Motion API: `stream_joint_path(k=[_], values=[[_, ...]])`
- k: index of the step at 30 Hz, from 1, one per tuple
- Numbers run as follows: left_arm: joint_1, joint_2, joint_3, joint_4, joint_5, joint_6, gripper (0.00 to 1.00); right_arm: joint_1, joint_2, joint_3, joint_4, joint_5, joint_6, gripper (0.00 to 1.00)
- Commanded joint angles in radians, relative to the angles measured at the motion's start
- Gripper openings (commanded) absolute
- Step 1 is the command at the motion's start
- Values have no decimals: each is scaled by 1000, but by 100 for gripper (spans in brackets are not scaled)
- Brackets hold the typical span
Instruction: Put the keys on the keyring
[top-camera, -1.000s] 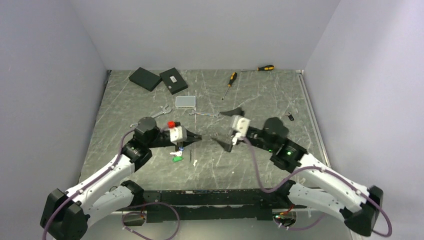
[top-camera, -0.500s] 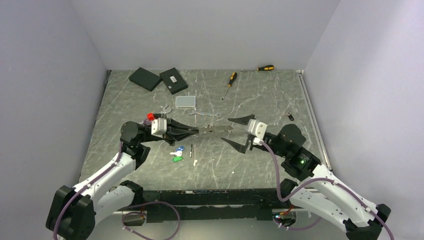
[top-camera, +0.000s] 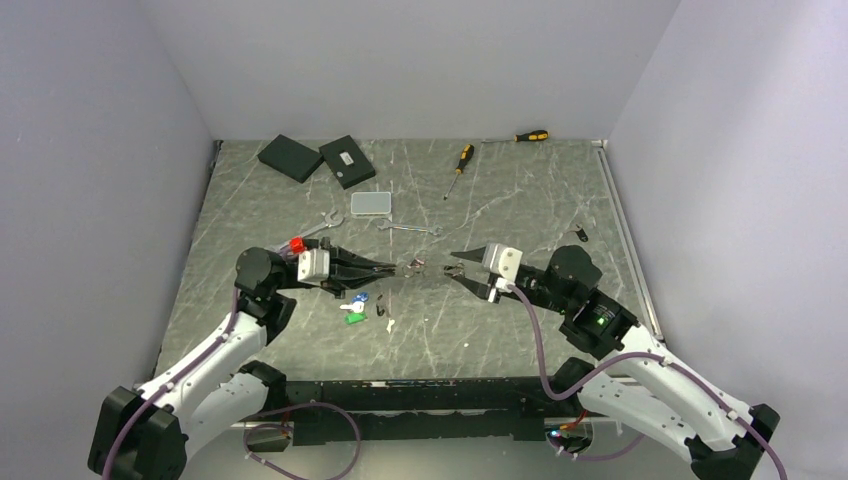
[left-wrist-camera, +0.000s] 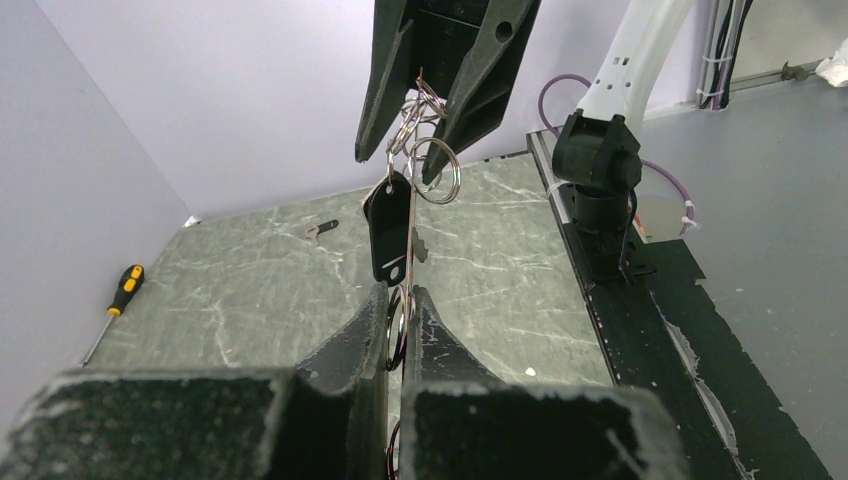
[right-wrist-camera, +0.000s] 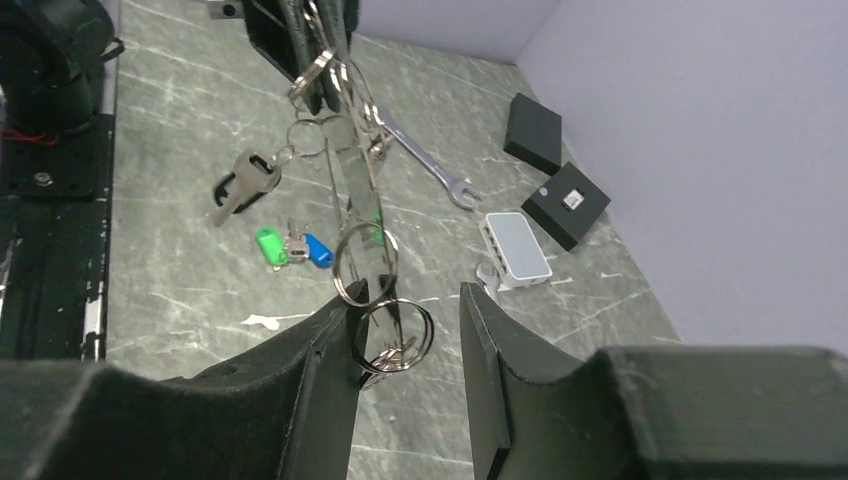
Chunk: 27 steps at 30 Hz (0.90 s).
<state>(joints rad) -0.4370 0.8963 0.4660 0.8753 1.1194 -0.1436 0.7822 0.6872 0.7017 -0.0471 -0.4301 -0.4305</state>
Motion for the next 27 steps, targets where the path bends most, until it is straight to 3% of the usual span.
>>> stream_joint_path(k=[1,3,6,14,17,19,23,27], values=[[3,-3,9,2,3,14,0,-1,-12,35,39,-91,-14,41],[3,-5,13,-21,1,29,0,0,-11,46,43,-110,-8,41],[4,-8,11,-29,-3,33,0,0,-6,57,43,-132,-20,32],[3,-8,13,-54,2,43,0,0,11,80,55,-149,-22,29],[3,-12,14,-69,2,53,0,0,6,87,75,-146,-17,31],[2,-14,16,-86,1,64,0,0,-3,93,87,-139,-4,38],[1,-14,19,-104,2,74,0,0,-16,103,102,-144,8,44],[2,-16,17,-96,1,70,0,0,-8,107,86,-155,-1,43]])
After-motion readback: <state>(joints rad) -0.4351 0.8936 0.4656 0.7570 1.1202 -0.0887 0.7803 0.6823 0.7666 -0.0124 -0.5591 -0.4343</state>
